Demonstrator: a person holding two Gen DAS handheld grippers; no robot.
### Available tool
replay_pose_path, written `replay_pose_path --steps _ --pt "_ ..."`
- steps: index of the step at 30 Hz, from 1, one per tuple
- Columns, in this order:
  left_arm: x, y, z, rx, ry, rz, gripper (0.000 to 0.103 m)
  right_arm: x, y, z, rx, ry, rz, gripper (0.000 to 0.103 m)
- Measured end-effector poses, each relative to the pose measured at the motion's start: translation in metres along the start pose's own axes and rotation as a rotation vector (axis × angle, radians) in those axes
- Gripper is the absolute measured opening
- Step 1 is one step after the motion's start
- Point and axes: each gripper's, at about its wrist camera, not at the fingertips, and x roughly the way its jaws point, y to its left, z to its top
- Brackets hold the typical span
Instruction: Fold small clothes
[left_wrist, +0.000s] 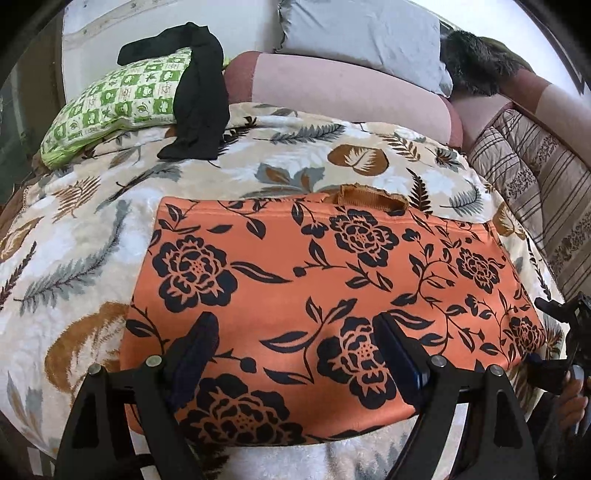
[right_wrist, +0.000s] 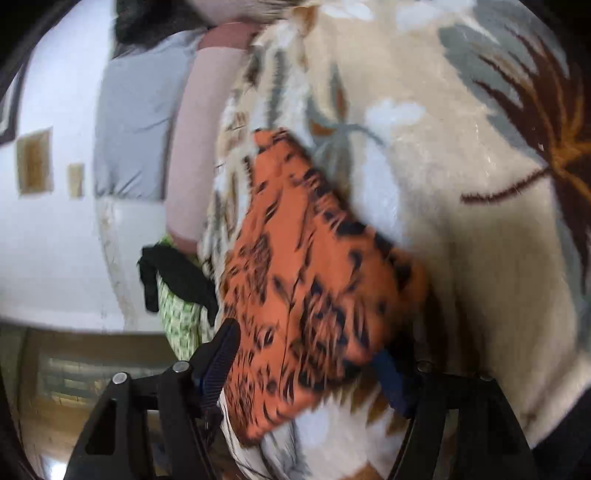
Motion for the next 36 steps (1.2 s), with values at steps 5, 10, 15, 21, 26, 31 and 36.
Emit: replay_pose_path --steps 5,10,15,21,26,31,36 --pt "0.005 -0.009 0.004 0.027 0.006 0.008 0.086 -0.006 0.012 0.001 -0.073 -0.024 0.018 0.073" --pt "0.053 -0.024 -0.007 0.114 0.182 0.061 0.086 0.012 0.012 0.012 -0.091 -0.018 -0.041 0.072" --pt "0.024 -0.036 0.0 0.13 0.037 0.026 0.086 0.013 0.03 0.018 -0.143 0.0 -0.025 0.073" --pt "0.066 -0.038 -0.008 0.161 0.112 0.069 0.093 0.033 0.033 0.021 -0.227 0.007 -0.149 0.042" --pt "0.066 -0.035 -0.006 0.139 0.104 0.043 0.093 0.046 0.065 0.016 -0.353 0.006 -0.274 0.02" --pt "0.059 -0.022 0.001 0.091 0.092 -0.029 0.094 0.05 0.15 -0.026 -0.625 -0.044 -0.3 0.016" --pt "-0.014 0.062 0.004 -0.17 -0.111 -0.009 0.094 0.086 0.252 -0.132 -0.973 -0.014 -0.254 0.017"
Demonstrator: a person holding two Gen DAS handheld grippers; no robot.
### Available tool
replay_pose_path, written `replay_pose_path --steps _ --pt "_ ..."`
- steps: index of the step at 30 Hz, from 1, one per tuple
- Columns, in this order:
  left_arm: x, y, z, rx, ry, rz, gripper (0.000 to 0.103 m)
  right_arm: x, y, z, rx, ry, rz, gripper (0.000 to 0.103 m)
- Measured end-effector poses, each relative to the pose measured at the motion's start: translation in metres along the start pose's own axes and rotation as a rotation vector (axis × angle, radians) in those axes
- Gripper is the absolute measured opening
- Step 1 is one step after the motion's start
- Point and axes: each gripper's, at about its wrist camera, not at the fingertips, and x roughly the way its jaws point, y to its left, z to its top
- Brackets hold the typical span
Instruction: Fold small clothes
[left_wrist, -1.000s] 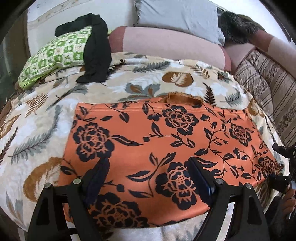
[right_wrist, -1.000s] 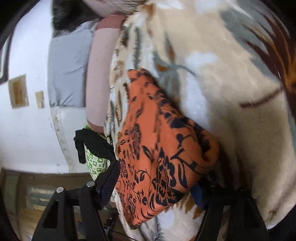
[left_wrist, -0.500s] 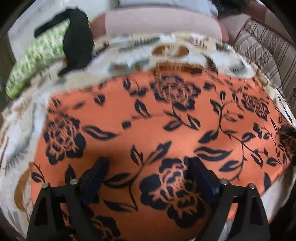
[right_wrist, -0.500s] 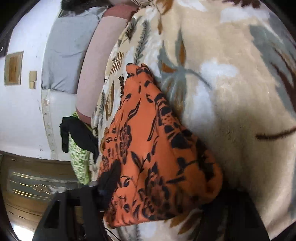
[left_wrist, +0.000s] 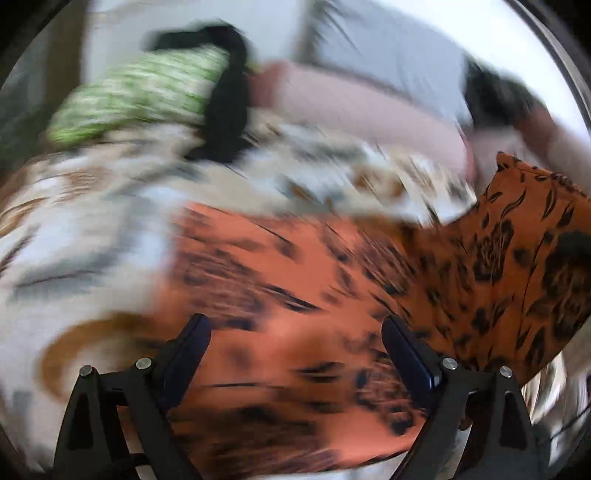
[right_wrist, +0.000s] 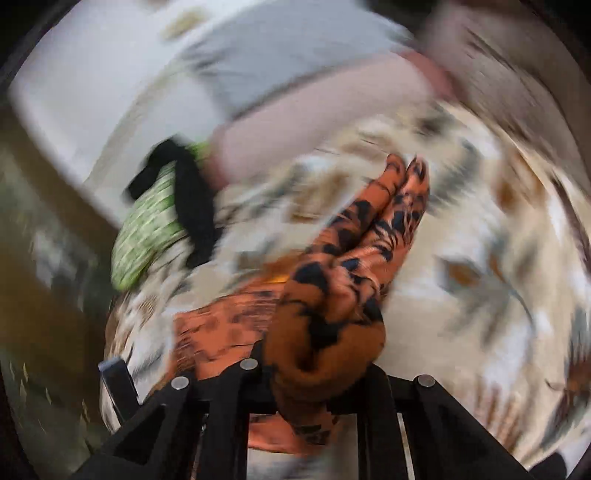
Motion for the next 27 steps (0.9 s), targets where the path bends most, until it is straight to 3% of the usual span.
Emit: replay_pose_path --steps 2,5,6,7,8,9,10,13,16,19,20,23,25,27 --pt "-0.023 0.037 -0.001 -0.075 -0.042 0.036 0.094 0.009 0.049 -0.01 -0.104 -0.004 0.027 0.017" --pt "-0.042 0.093 -0.019 -0.188 -0.031 0.079 0.094 0.066 0.105 -0.045 -0.183 0.126 0.119 0.023" --pt "-0.043 0.105 -0.025 -0.217 -0.013 0.087 0.094 0.091 0.114 -0.059 -0.21 0.183 0.176 0.041" --pt "-0.042 0.114 -0.03 -0.247 0.005 0.088 0.094 0.114 0.118 -0.073 -0.237 0.253 0.216 0.073" --pt "-0.044 0.122 -0.036 -0.28 0.02 0.086 0.094 0.141 0.119 -0.09 -0.249 0.353 0.209 0.081" --pt "-0.047 0.129 -0.041 -0.314 0.03 0.072 0.094 0.15 0.117 -0.098 -0.235 0.397 0.194 0.081" --pt "-0.051 0.131 -0.044 -0.333 0.027 0.051 0.094 0.147 0.111 -0.102 -0.209 0.382 0.212 0.081" --pt "-0.055 0.115 -0.046 -0.339 0.029 -0.059 0.094 0.115 0.088 -0.092 -0.128 0.308 0.259 0.082" --pt "-0.052 0.079 -0.045 -0.284 0.055 -0.193 0.094 0.085 0.057 -0.081 -0.057 0.228 0.218 0.086" --pt "-0.043 0.049 -0.047 -0.229 0.089 -0.232 0.094 0.065 0.022 -0.077 0.031 0.195 0.202 0.086" --pt "-0.035 0.042 -0.047 -0.216 0.104 -0.213 0.094 0.063 0.016 -0.076 0.049 0.192 0.2 0.086" --pt "-0.014 0.046 -0.045 -0.286 0.163 -0.189 0.093 0.06 0.0 -0.084 0.09 0.195 0.206 0.086" --pt "-0.013 0.05 -0.038 -0.339 0.148 -0.214 0.087 0.061 -0.003 -0.087 0.091 0.201 0.212 0.086" --pt "-0.012 0.049 -0.029 -0.343 0.128 -0.248 0.073 0.056 -0.007 -0.092 0.091 0.205 0.219 0.086"
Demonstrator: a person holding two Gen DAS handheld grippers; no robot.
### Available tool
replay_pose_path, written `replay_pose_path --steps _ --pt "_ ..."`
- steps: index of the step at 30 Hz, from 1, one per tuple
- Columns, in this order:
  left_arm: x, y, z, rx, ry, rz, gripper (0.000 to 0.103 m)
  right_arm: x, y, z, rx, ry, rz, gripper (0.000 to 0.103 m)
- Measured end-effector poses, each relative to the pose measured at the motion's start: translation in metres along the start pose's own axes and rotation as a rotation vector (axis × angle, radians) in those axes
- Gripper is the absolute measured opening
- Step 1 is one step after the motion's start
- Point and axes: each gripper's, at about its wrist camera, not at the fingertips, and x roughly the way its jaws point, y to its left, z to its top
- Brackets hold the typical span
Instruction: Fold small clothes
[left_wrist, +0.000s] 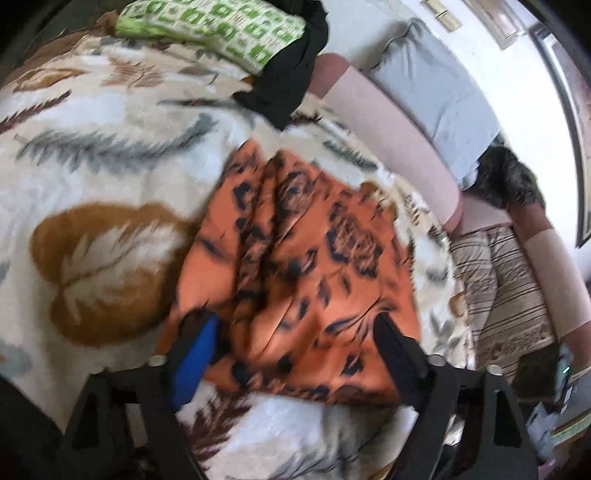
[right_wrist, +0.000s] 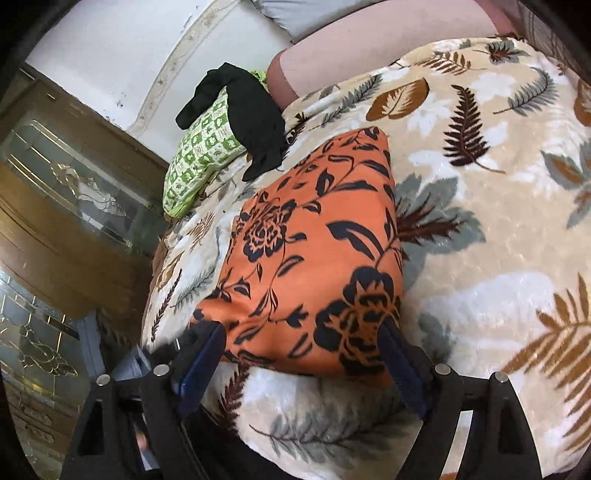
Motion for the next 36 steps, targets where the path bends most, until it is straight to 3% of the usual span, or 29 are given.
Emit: replay_pose_path --steps 2,3,4,5,10,13,17,18,23,28,32,36 --pt "0.014 0.008 0.008 -0.053 0.059 -0.025 0.037 0.003 -0.003 0.002 0.013 0.002 0.002 0.086" --pt "0.026 0.018 0.011 -0.115 0.117 -0.016 0.025 -0.002 -0.011 0.002 0.022 0.007 0.003 0.086" --pt "0.031 0.026 0.012 -0.158 0.134 -0.007 0.02 0.001 -0.011 0.003 0.028 0.012 0.002 0.086" --pt "0.03 0.032 0.012 -0.177 0.126 -0.02 0.019 0.002 -0.011 0.004 0.032 0.017 -0.001 0.086" --pt "0.012 0.007 0.002 0.019 0.007 0.041 0.018 0.001 0.015 0.029 -0.041 0.047 -0.032 0.086" --pt "0.017 -0.004 -0.006 0.116 -0.022 0.102 0.018 0.026 0.053 0.065 -0.129 0.139 -0.106 0.086" --pt "0.017 -0.013 -0.013 0.207 -0.067 0.153 0.018 0.092 0.113 0.101 -0.262 0.288 -0.223 0.086" --pt "0.015 -0.015 -0.016 0.237 -0.081 0.169 0.018 0.124 0.129 0.107 -0.293 0.364 -0.281 0.086" --pt "0.007 -0.022 -0.03 0.346 -0.13 0.232 0.018 0.211 0.153 0.108 -0.354 0.542 -0.455 0.086" --pt "0.01 -0.034 -0.039 0.45 -0.169 0.296 0.018 0.236 0.151 0.098 -0.403 0.604 -0.585 0.085" --pt "0.01 -0.04 -0.043 0.495 -0.186 0.325 0.018 0.231 0.155 0.1 -0.392 0.595 -0.601 0.083" --pt "0.01 -0.041 -0.045 0.517 -0.195 0.341 0.018 0.239 0.172 0.091 -0.497 0.607 -0.646 0.082"
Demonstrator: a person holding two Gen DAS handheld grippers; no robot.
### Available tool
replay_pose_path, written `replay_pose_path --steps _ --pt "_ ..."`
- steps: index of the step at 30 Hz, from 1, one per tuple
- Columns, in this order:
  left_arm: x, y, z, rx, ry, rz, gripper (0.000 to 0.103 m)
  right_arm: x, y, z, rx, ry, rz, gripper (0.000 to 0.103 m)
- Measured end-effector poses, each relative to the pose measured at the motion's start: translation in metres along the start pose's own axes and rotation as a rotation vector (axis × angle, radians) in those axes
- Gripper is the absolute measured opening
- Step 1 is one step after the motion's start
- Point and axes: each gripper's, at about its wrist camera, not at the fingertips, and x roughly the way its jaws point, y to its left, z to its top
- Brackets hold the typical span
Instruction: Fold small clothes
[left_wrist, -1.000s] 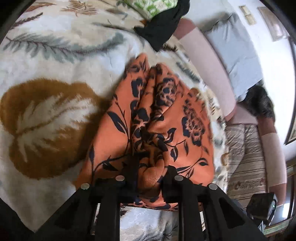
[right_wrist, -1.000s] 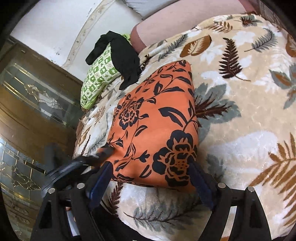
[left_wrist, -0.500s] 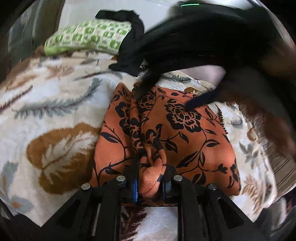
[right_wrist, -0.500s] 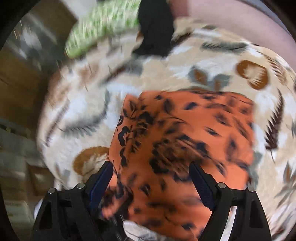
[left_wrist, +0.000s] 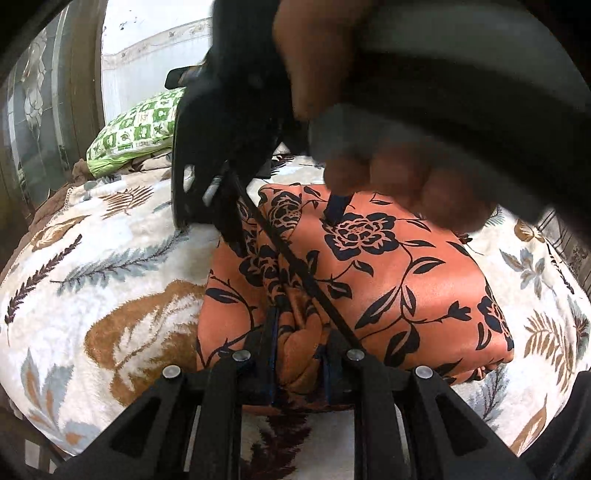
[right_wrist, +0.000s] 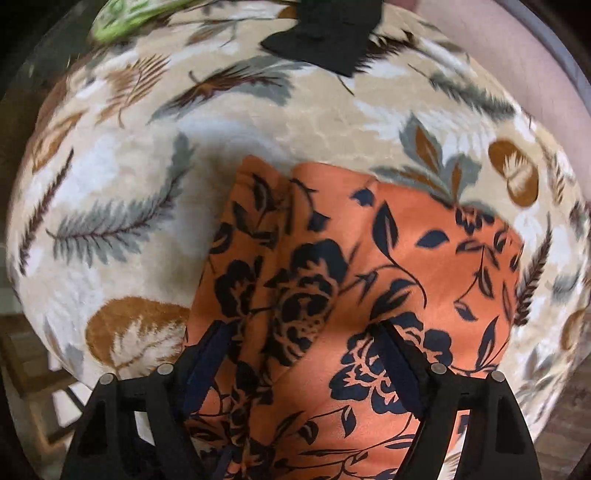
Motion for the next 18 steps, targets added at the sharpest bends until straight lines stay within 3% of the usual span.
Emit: replay_pose_path --steps 2,3,7,12,14,15,17,18 --pt "-0.002 -0.001 -0.001 0.013 -0.008 0.006 0.018 0.01 0.006 -0.001 -0.04 0.015 -0.096 0.053" --pt "-0.002 0.0 -0.002 0.01 -0.007 0.003 0.018 0.012 0.004 -0.002 -0.036 0.007 -0.102 0.039" --pt "-0.009 0.003 0.0 -0.001 -0.03 -0.01 0.018 -0.001 -0.017 -0.01 0.025 -0.041 -0.014 0.028" --pt "-0.043 0.013 0.007 -0.012 -0.134 0.013 0.018 -0.043 -0.046 -0.022 0.115 -0.166 0.196 0.023" --pt "-0.043 0.023 0.004 -0.04 -0.126 0.02 0.018 -0.049 -0.044 -0.023 0.122 -0.195 0.241 0.023" --pt "-0.033 0.031 -0.001 -0.073 -0.087 0.024 0.019 -0.047 -0.04 -0.023 0.122 -0.214 0.284 0.023" --pt "-0.011 0.045 -0.011 -0.139 0.037 -0.018 0.025 -0.025 -0.028 -0.016 0.12 -0.166 0.287 0.025" --pt "0.001 0.057 -0.019 -0.212 0.103 -0.06 0.027 -0.009 -0.024 -0.012 0.11 -0.121 0.294 0.036"
